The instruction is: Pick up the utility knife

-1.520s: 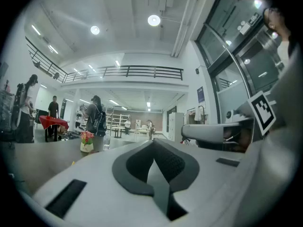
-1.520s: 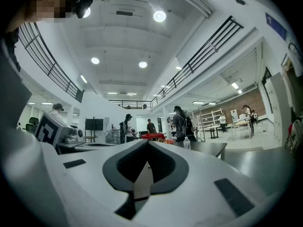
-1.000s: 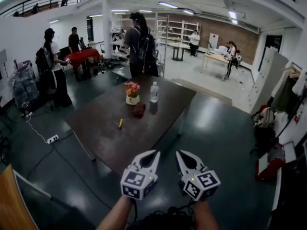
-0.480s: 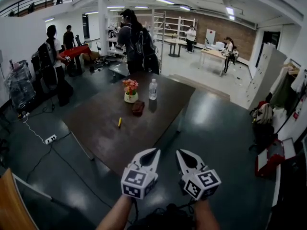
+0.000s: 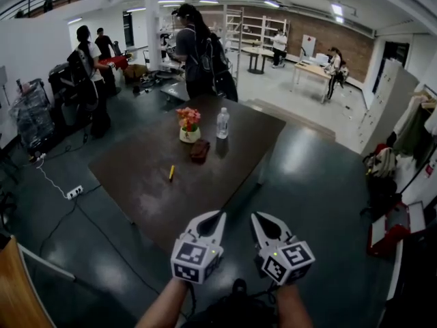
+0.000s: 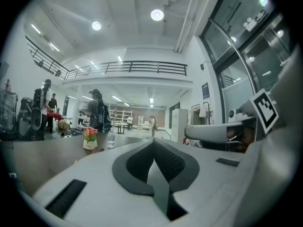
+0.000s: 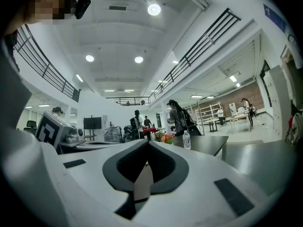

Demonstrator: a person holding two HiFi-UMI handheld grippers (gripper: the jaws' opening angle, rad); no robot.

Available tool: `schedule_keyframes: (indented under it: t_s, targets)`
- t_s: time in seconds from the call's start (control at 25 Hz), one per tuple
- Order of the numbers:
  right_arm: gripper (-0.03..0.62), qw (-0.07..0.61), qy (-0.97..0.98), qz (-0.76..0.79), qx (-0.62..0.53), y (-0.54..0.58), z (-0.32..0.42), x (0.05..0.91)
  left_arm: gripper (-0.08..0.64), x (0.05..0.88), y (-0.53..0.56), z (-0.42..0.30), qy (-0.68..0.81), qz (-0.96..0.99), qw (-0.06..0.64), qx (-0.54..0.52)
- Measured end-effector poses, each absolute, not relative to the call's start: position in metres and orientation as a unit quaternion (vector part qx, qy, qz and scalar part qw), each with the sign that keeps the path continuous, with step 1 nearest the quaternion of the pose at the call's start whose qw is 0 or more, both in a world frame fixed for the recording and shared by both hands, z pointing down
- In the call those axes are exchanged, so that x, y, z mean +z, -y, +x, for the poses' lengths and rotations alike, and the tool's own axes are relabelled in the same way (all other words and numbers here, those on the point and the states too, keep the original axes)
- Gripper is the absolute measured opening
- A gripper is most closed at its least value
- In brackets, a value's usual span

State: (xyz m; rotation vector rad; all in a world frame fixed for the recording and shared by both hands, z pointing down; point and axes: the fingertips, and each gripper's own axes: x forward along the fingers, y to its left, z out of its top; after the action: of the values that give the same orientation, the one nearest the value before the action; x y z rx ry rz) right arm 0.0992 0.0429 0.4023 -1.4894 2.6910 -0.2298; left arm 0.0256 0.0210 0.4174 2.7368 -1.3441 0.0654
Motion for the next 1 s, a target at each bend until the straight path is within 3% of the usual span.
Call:
schedule_keyframes:
  t_s: [1.0]
  targets:
    - [0.011,0.020,-0.933,-0.351,-0.081,0.154,0.130,0.404,0.008,0.425,0.141,0.046,0.571,0.816,0.059,0.064]
